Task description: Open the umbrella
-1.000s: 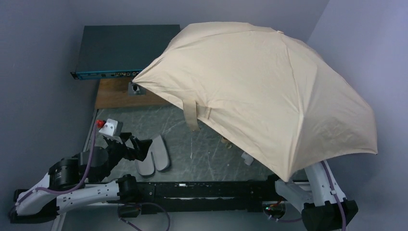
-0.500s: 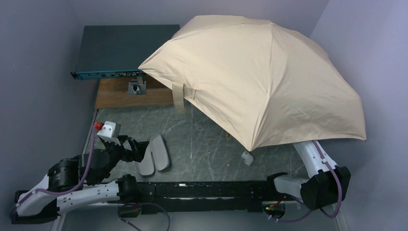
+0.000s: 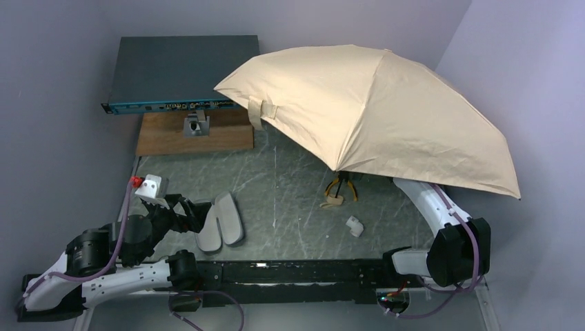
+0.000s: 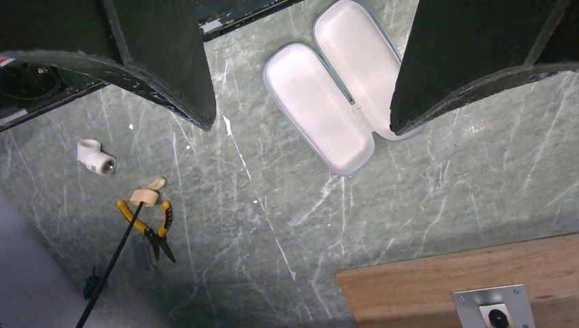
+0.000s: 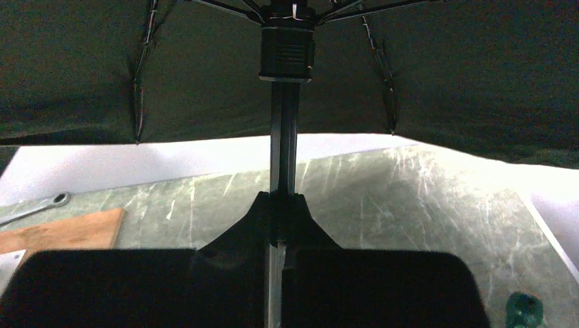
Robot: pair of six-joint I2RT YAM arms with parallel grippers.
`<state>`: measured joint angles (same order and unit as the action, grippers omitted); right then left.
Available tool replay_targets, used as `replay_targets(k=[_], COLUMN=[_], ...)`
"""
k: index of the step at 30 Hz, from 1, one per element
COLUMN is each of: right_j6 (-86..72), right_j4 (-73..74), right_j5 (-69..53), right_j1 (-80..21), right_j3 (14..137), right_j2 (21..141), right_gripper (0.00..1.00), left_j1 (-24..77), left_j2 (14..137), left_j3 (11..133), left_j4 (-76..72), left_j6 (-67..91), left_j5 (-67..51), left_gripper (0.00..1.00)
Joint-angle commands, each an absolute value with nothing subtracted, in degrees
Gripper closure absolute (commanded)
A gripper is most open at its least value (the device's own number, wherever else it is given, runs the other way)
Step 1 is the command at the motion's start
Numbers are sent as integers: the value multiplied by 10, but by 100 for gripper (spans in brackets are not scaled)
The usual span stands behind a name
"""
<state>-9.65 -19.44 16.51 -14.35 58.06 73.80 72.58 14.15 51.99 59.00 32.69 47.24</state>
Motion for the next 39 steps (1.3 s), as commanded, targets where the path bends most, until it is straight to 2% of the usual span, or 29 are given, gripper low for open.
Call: replay_targets(k=[1, 6, 15, 20, 28, 36, 39], right_j6=[-89, -86, -100, -108, -152, -157, -157], right_j4=[-210, -183, -159, -150, -54, -65, -66], right_j5=[227, 280, 288, 271, 291, 267, 269], right_j1=[-139, -137, -128, -128, -128, -128, -128], right_j3=[570, 565, 565, 562, 606, 576, 576], right_j2=[739, 758, 778, 764, 777, 754, 754], right_gripper=[100, 100, 99, 95, 100, 100, 100], left_j1=[726, 726, 726, 726, 726, 725, 725], left_j2=[145, 146, 136, 138, 136, 151, 173], left_j3=[521, 521, 520, 521, 522, 540, 539], left_j4=[586, 588, 587, 589, 591, 641, 620], left_j6=[328, 329, 330, 332, 335, 411, 387], left_j5=[473, 471, 471, 471, 477, 595, 641], left_gripper=[1, 1, 1, 1, 1, 1, 1])
